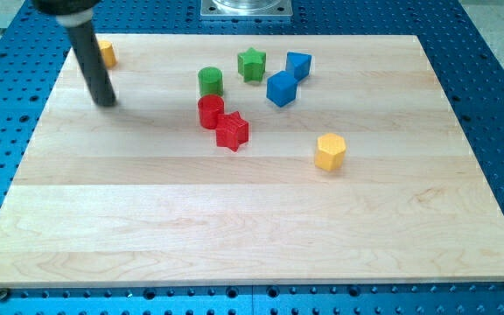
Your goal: Slide the hexagon left beside the red circle
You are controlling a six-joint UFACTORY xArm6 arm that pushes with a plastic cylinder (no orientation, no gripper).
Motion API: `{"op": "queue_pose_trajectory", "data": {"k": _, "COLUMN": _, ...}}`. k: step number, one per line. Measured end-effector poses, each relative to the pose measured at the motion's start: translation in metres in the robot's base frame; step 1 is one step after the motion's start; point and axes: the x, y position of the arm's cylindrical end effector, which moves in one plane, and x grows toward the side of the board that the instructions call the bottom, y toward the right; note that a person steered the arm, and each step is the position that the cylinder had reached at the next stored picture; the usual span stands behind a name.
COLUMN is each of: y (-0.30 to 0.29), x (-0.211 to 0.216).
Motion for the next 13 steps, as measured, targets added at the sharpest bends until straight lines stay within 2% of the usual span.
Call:
{"op": "queue_pose_trajectory", "data": {"k": 1, "y": 0.015, "x": 0.086}}
{"op": "queue_pose_trajectory", "data": {"k": 2, "y": 0.106, "x": 0.145}}
{"op": "queue_pose_trajectory", "data": {"k": 3, "y": 0.256, "x": 0.147}}
{"op": "queue_pose_trajectory", "data": {"k": 4, "y": 0.397, "x": 0.116}}
{"op": "queue_pose_trajectory", "data": {"k": 5, "y": 0.403, "x": 0.049}}
{"op": "queue_pose_trajectory", "data": {"k": 7, "y": 0.307, "x": 0.088}}
{"op": "queue_pose_trajectory", "data": {"k": 8, "y": 0.297, "x": 0.088}}
{"op": "queue_pose_trajectory", "data": {"k": 9, "y": 0.229, "x": 0.11}}
{"op": "queue_pose_trajectory", "data": {"k": 11, "y": 0.201, "x": 0.167}}
{"op": "queue_pose_trajectory", "data": {"k": 12, "y": 0.17, "x": 0.127}}
{"op": "queue_pose_trajectory", "data": {"k": 13, "y": 0.161, "x": 0.058}}
